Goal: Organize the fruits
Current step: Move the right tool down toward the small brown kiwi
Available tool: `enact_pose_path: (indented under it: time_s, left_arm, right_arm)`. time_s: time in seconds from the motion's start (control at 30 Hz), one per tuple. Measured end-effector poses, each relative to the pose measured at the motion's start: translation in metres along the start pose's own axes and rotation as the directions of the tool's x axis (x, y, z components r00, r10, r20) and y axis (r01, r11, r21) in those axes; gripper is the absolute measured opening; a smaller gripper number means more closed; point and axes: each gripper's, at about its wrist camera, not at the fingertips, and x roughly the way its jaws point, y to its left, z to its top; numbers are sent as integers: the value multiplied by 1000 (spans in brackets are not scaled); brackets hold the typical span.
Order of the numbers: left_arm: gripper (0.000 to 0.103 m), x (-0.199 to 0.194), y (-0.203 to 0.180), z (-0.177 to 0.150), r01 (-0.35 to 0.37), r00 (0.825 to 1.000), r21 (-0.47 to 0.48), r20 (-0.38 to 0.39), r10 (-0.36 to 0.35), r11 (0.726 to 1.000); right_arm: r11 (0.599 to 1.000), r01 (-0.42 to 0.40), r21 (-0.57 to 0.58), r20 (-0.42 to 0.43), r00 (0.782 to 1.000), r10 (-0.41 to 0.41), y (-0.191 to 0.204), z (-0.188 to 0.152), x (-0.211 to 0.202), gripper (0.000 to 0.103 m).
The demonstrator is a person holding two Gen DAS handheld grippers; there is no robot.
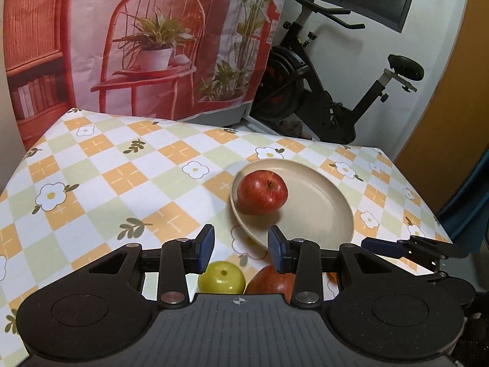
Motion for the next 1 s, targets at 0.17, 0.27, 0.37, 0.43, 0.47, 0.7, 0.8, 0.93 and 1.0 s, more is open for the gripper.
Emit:
enact_pose_path:
  time_s: [0.17, 0.27, 0.37, 0.43, 0.47, 0.7, 0.8, 0.93, 1.0]
  left_arm:
    - [41, -3, 0, -7, -7, 1000, 7, -1, 7, 1000]
    - [41, -6, 0, -13, -4, 1000, 6, 1, 4, 1000]
    - [40, -12, -1, -18, 4, 1000, 3, 8, -4, 1000]
    - [40, -16, -2, -22, 11, 1000, 1, 13, -11, 1000]
    - [40, -17, -2, -25, 12, 1000, 1, 12, -12, 1000]
    - [41, -18, -6, -40, 29, 999, 10, -15, -29, 1000]
    - [40, -20, -7, -45, 31, 999, 16, -22, -31, 999]
    - [40, -22, -7, -54, 33, 999, 19, -31, -33, 999]
    - [40, -22, -7, -57, 33, 999, 19, -38, -32, 999]
  right_arm:
    - [999, -7, -37, -10, 1000, 6, 10, 0, 0, 61]
    - [999, -1, -52, -6, 1000, 1, 13, -1, -3, 61]
    - [998, 0, -59, 5, 1000, 0, 14, -6, -10, 61]
    - [998, -3, -57, 2, 1000, 3, 14, -10, -12, 61]
    - [998, -5, -56, -2, 1000, 5, 14, -12, -13, 61]
    - [998, -25, -66, -15, 1000, 24, 21, -20, -16, 61]
    - [998, -27, -62, -12, 1000, 27, 22, -21, -17, 61]
    - [998, -33, -58, -9, 999, 32, 25, -23, -20, 61]
    - [998, -38, -55, -8, 999, 38, 26, -24, -21, 61]
